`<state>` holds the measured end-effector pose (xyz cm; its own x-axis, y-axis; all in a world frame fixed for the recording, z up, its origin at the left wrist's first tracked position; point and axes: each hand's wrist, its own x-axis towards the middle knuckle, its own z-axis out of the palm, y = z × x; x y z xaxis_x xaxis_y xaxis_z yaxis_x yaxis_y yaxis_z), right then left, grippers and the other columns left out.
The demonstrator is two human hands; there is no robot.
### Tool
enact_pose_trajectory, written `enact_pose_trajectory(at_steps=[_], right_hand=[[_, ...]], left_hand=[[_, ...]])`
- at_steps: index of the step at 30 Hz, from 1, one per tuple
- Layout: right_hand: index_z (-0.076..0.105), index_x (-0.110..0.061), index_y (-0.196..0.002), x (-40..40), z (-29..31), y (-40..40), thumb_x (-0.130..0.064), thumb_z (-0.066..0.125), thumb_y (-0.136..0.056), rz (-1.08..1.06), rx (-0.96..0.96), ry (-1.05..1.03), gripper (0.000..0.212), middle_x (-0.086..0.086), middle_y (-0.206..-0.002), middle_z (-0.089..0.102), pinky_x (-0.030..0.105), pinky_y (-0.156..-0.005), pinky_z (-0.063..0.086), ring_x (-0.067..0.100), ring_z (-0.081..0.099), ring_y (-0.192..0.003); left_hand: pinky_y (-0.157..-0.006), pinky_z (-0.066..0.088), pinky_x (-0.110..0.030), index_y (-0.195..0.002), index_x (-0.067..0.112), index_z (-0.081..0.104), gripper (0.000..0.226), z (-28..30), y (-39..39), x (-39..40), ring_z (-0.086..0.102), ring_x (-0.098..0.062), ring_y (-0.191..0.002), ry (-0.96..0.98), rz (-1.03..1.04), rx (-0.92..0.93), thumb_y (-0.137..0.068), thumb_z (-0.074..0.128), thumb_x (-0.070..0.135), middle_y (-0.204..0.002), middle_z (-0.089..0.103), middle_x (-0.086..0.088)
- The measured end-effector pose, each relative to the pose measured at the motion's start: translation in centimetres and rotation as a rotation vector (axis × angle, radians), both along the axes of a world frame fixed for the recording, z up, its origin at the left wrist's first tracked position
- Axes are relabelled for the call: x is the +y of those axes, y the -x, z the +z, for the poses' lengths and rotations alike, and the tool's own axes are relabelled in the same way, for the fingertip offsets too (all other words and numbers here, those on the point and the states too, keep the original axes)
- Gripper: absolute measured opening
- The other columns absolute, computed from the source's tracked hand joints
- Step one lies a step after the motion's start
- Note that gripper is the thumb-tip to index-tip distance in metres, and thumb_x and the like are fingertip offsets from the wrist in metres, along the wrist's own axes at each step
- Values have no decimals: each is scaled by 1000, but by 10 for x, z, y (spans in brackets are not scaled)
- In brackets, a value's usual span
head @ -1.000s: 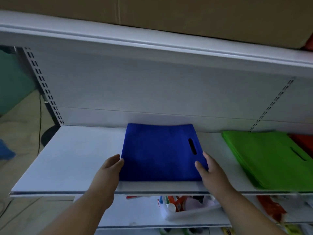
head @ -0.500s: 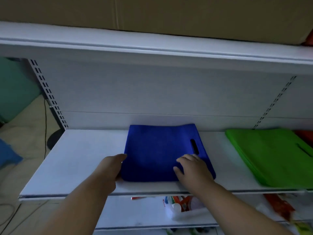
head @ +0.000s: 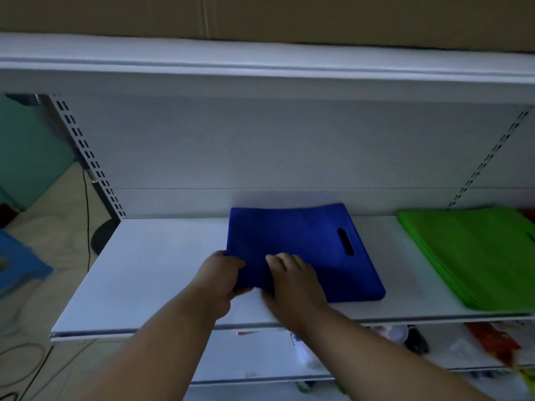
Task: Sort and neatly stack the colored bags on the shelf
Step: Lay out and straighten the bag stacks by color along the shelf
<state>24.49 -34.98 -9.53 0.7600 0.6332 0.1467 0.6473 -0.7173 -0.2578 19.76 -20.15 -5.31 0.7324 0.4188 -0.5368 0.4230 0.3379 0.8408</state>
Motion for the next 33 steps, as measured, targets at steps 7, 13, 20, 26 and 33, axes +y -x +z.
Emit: enact_pose_trajectory(at_steps=[7, 13, 20, 26, 33], right_hand=[[63, -12, -117, -101, 2, -35, -37, 85, -56, -252, -230, 155, 70, 10, -122, 60, 46, -90, 47, 33, 55, -113], [28, -22, -148, -142, -1, -46, -41, 75, -76, -384, 171, -60, 89, 8, -131, 48, 36, -84, 51, 25, 55, -108], [25, -31, -151, -167, -10, -54, -41, 86, -68, -272, 343, -191, 104, -2, -143, 34, 24, -101, 37, 14, 41, -128], [24, -31, -152, -169, -14, -54, -38, 84, -72, -252, 316, -215, 101, -4, -146, 36, 21, -100, 34, 9, 39, -128], [26, -28, -151, -171, -9, -52, -26, 83, -75, -271, 361, -248, 95, -3, -142, 44, 21, -98, 36, 1, 39, -119]], left_hand=[[-65, 54, -35, -104, 5, 58, 29, -12, 3, 6, 62, -30, -89, -29, 57, 23, -87, 39, -8, -102, 63, -14], [-83, 52, -45, -105, 9, 61, 23, -38, 4, 6, 63, -33, -91, -193, 24, 89, -87, 47, 4, -101, 68, -13], [-74, 55, -34, -115, 40, 50, 65, -41, 31, 9, 66, -14, -89, -612, -419, -14, -60, 82, 27, -100, 68, 11], [-75, 52, -34, -141, 52, 23, 103, -44, 25, 17, 59, -19, -98, -878, -501, -6, -56, 79, 36, -119, 54, 7], [-93, 48, -35, -151, 40, 21, 106, -49, 33, 19, 53, -16, -117, -954, -475, 50, -63, 80, 43, -138, 48, 10]])
